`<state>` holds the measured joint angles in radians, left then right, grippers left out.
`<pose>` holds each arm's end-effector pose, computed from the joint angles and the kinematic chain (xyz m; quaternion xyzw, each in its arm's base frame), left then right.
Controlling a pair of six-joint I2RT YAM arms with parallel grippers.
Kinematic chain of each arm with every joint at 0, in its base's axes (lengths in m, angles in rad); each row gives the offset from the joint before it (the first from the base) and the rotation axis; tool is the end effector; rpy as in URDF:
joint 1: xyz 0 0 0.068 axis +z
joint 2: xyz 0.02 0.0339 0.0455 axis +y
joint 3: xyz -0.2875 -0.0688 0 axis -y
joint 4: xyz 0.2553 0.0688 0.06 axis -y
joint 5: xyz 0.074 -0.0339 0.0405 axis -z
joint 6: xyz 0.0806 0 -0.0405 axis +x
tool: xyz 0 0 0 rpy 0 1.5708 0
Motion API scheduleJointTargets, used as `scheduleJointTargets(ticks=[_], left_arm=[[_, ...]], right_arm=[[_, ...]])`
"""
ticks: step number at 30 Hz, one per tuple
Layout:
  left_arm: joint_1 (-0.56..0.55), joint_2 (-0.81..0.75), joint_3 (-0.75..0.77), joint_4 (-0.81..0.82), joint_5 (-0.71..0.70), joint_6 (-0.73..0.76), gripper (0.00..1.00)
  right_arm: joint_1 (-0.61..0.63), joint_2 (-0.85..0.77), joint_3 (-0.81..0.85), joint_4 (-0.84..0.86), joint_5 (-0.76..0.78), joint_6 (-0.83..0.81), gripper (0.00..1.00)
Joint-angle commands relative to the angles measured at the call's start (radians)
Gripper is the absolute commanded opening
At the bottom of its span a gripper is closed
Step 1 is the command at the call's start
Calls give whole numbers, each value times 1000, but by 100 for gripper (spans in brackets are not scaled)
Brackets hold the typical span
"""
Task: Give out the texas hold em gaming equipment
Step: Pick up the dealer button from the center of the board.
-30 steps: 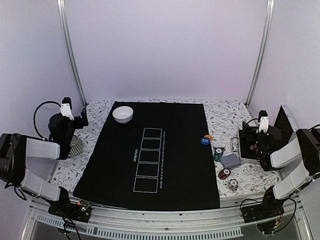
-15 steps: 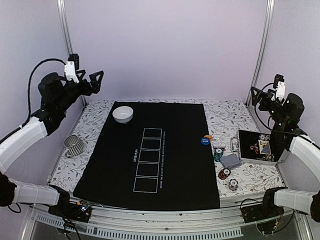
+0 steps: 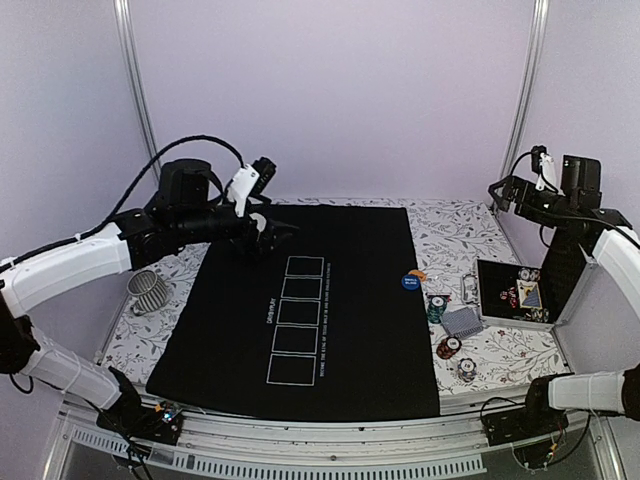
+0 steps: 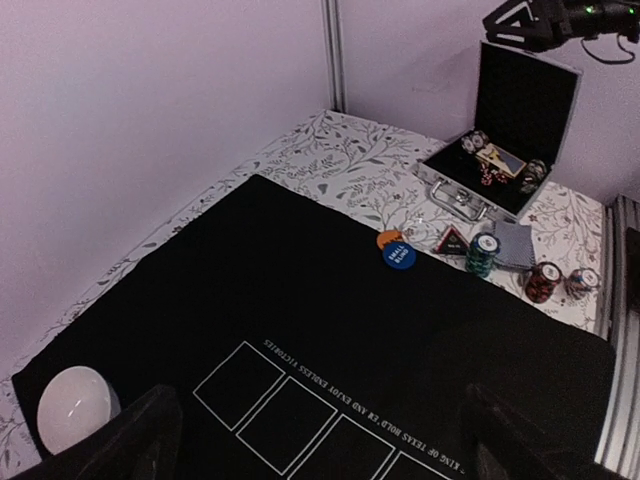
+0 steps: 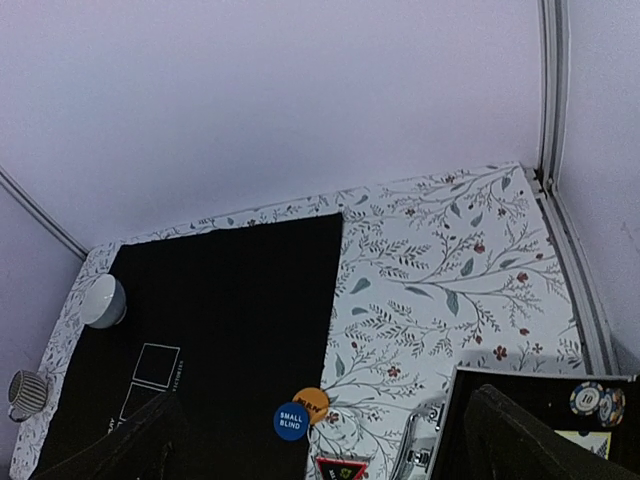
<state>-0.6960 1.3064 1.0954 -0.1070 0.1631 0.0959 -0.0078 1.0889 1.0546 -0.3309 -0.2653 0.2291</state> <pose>0.2624 -0.2363 0.3482 0.3555 0.7266 -0.2357 0.5387 0.2859 0.0189 0.3653 0.0220 0.8197 0.1703 0.5465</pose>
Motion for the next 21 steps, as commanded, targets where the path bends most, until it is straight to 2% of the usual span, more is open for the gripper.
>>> scheduleJointTargets(ticks=[1, 8, 15, 21], left_arm=[[-52, 58, 3, -106, 7, 22, 98], [-54, 151, -20, -122, -64, 21, 98], [-55, 115, -68, -94, -79, 43, 98], [-56, 74, -112, -44, -90, 55, 98]], right_arm=[[-2, 50, 45, -259, -15, 28, 99], [39, 133, 93, -402, 8, 34, 99], [127, 184, 136, -428, 49, 48, 99], [271, 311, 241, -479, 217, 27, 99]])
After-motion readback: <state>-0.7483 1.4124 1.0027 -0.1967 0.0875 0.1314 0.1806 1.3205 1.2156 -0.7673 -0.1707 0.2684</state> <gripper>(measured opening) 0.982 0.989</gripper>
